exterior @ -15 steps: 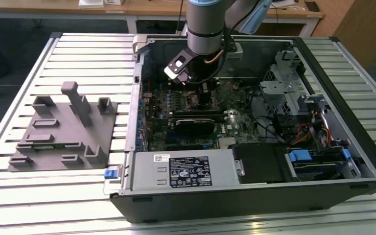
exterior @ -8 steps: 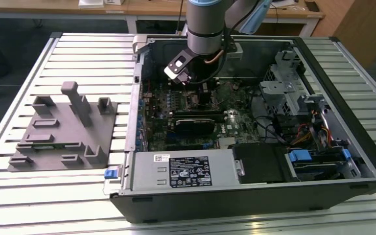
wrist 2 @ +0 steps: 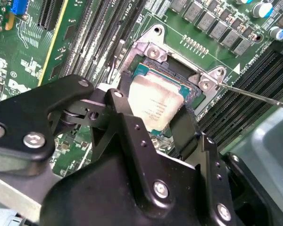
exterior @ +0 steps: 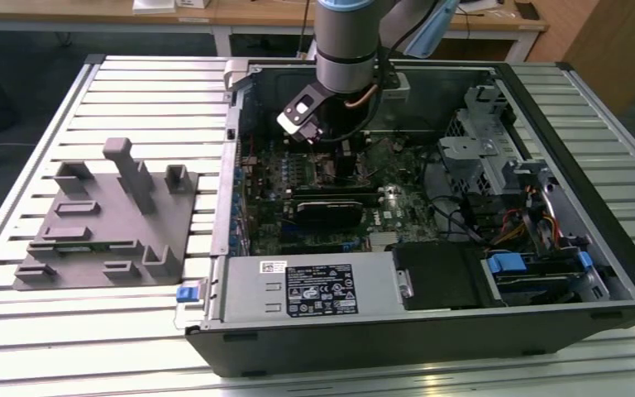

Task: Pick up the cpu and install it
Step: 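Place the cpu into insertion slot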

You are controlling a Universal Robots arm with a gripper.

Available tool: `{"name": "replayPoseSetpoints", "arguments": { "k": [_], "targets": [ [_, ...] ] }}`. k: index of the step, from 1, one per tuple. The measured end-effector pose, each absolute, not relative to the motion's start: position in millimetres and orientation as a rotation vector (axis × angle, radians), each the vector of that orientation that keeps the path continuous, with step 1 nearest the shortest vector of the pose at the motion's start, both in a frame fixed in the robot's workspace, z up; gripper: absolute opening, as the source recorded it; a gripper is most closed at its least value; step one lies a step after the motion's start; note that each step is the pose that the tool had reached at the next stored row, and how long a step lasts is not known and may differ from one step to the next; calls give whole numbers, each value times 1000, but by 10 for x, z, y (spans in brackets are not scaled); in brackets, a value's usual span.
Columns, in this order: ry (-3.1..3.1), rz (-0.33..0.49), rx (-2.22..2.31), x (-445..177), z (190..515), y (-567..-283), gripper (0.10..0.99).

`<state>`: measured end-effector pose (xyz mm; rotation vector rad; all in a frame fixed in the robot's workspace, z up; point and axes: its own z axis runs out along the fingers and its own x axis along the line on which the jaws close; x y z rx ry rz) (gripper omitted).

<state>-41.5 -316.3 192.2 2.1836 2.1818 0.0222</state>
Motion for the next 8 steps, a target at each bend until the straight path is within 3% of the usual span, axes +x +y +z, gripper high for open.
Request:
{"name": "replayPoseSetpoints", "arguments": {
  "k": [8],
  "targets": [
    [2185, 28, 2186, -432, 1929, -3163, 604]
  ]
}}
